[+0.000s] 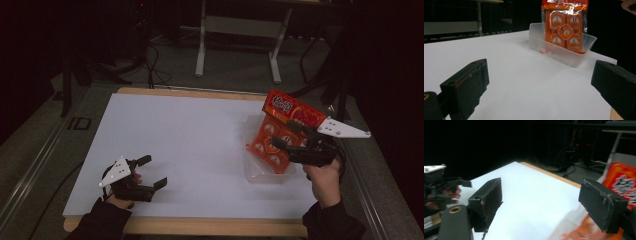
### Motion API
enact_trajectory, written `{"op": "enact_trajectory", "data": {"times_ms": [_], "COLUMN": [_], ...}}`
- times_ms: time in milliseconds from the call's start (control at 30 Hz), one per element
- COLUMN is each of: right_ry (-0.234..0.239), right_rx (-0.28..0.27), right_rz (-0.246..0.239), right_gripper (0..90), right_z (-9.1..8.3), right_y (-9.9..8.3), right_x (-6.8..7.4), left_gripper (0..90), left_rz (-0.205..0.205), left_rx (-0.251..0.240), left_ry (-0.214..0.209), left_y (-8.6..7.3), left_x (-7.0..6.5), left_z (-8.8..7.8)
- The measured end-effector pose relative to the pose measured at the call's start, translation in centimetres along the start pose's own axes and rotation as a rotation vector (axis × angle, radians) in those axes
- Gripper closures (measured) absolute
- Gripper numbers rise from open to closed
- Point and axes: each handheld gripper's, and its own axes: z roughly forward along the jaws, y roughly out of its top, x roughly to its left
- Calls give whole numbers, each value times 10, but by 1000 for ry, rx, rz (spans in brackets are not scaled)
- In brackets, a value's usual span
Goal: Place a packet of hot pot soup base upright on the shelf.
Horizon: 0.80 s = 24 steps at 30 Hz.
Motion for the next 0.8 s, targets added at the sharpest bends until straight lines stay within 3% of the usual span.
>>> {"op": "enact_trajectory", "data": {"times_ms": [133,467,800], "right_ry": [44,96,177], "right_rx": [33,84,134], "right_rz": [-12,-50,-38], "right_gripper": [148,150,154], "right_z": [12,36,55], "right_y": [-10,-35,-66], "right_x": [14,38,55], "left_gripper": [22,22,22], "left_rz": [-1,1,4], "left_rx": [-1,-4,-2], "left_ry": [0,0,-2], "left_y": [0,0,-1], "left_x": [0,0,0], "left_z": [0,-1,-2]}}
